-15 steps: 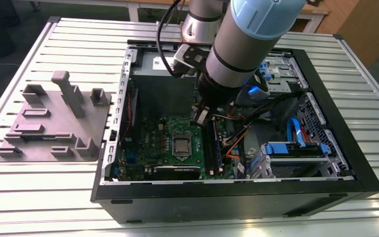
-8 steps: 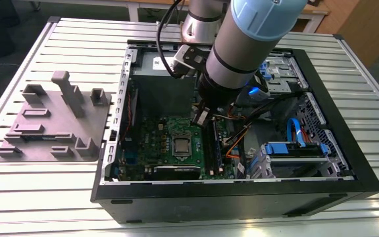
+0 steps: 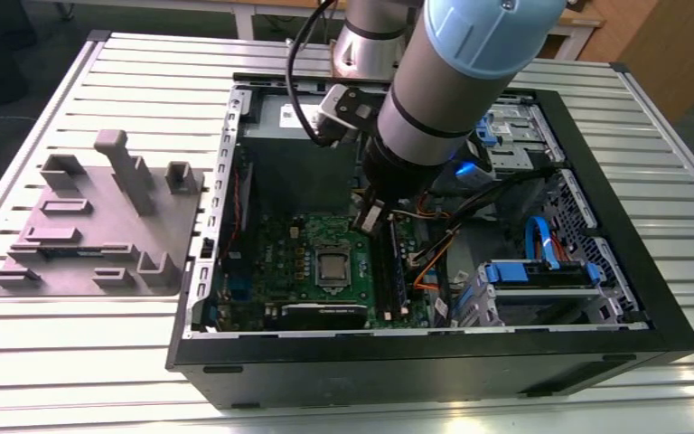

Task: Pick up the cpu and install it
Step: 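Install the first cpu locking lever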

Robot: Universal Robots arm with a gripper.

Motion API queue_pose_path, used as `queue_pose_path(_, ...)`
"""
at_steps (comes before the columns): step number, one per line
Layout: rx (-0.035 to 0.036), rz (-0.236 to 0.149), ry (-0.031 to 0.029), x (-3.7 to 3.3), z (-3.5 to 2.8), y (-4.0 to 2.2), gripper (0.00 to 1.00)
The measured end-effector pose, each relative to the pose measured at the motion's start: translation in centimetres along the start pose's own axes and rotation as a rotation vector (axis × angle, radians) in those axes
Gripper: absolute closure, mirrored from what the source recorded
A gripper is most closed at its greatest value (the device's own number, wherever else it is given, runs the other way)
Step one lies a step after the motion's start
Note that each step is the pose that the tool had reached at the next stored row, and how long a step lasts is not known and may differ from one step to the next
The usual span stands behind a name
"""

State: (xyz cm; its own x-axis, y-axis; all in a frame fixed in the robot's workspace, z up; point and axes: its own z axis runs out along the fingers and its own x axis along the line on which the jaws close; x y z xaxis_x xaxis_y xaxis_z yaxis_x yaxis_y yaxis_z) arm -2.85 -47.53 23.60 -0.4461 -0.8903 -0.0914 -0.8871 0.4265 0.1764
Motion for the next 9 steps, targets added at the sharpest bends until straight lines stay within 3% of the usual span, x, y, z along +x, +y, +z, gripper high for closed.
queue_pose_path(9, 0.0012, -0.022, 0.0023, 0.54, -0.07, -0.08, 0.90)
